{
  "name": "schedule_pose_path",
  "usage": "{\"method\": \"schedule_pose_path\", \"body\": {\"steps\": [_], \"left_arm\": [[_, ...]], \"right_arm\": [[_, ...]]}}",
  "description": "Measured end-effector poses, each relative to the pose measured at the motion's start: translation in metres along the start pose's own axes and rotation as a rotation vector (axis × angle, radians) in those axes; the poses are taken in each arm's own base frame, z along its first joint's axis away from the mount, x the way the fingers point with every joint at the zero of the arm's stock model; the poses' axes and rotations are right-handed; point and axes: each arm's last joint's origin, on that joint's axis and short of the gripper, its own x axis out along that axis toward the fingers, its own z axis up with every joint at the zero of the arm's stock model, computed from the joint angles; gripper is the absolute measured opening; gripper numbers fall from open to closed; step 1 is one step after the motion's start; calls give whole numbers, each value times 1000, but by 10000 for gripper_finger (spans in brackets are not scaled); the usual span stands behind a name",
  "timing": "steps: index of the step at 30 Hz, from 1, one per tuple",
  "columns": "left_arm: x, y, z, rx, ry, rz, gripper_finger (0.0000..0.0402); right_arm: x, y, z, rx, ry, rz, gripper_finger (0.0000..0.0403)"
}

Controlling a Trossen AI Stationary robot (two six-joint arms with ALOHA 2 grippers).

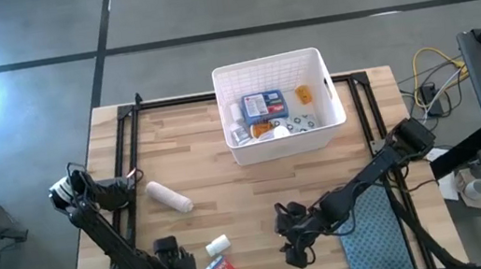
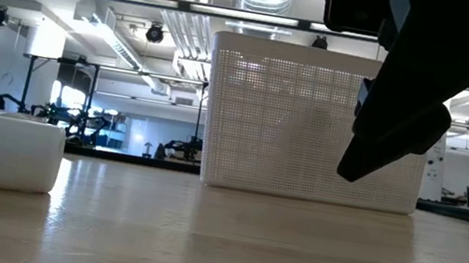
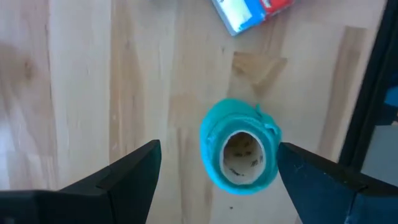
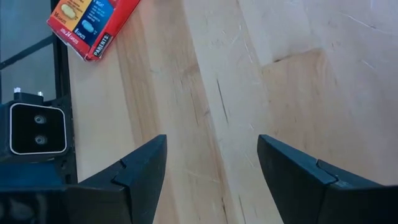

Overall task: Pick & place medical supplies in basket/bin
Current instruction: Put the green bandage into the white bin

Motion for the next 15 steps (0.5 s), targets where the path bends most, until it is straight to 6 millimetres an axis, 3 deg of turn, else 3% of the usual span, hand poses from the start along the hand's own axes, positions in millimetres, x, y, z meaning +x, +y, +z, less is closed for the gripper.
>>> {"method": "schedule_pose_path", "body": {"steps": [9,15], "left_arm": [[16,-4,-2,-17,-22,-113,297],[28,3,-7,-28,-6,-94,297]], "right_arm": [[0,-1,0,0,1,-1,240],[0,-3,-3,13,20,-23,240]]}}
